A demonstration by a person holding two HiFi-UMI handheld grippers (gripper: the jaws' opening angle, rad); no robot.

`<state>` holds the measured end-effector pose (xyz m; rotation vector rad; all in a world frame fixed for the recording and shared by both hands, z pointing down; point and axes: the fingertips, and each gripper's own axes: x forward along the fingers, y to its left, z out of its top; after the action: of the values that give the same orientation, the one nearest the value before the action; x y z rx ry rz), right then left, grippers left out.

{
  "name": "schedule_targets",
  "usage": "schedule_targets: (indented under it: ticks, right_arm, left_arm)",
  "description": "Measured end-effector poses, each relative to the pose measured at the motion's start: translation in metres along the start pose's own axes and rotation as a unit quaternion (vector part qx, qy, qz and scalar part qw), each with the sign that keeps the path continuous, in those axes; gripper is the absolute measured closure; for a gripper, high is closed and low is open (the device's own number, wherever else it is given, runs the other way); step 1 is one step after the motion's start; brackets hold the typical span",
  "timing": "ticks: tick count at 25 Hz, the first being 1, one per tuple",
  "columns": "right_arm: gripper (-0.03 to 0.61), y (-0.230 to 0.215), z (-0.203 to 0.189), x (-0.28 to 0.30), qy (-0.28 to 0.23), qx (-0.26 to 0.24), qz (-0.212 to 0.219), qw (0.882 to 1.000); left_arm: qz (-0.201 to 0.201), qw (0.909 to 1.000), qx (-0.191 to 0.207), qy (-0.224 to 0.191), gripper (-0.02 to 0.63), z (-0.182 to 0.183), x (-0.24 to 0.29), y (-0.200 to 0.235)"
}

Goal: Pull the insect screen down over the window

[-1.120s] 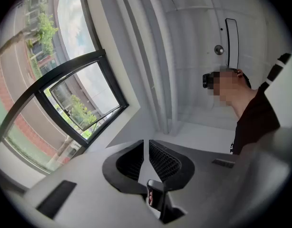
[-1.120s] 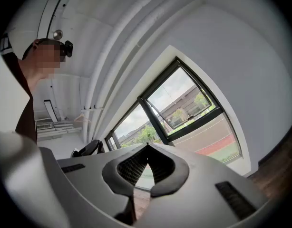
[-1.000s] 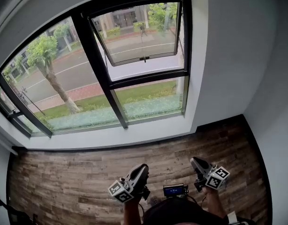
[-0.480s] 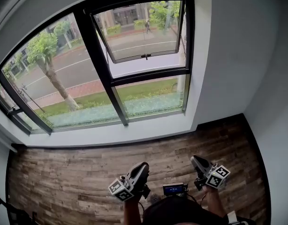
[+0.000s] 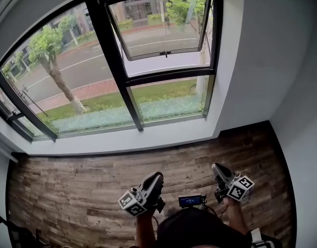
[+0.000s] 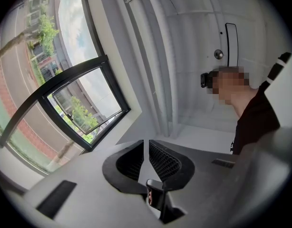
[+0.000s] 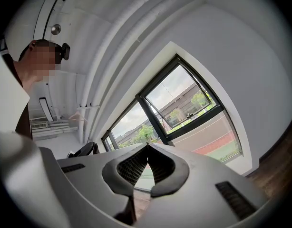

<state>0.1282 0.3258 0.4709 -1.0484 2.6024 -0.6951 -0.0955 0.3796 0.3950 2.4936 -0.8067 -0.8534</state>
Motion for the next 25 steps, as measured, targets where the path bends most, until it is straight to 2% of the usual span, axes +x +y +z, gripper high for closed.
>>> schedule_targets:
  ticks: [8, 14, 19, 25]
  right_arm:
    - [0.571, 0.029, 0.005, 0.036, -0.011, -0.024, 0.000, 1.000]
    - [0.571, 0.026, 0.004, 0.048, -0.004, -0.030, -0.011, 0.999]
    - [0.571, 0.002, 0.005, 0.069, 0.005, -0.020, -0.015, 1.000]
    - [0.572, -0.058, 0.004, 0.126, 0.017, 0.003, 0.011, 1.000]
  left_arm:
    - [0.004, 0.9992, 0.036, 0.017, 0.575, 0.030, -0.015, 0.014]
    - [0.023, 0.9979, 0.054, 0.027, 0.576, 0.038, -0.016, 0.034]
    - [0.060, 0.9937, 0.077, 0.054, 0.575, 0.039, -0.006, 0.061]
    - [0.130, 0.9778, 0.131, 0.099, 0.570, 0.035, 0.024, 0.120]
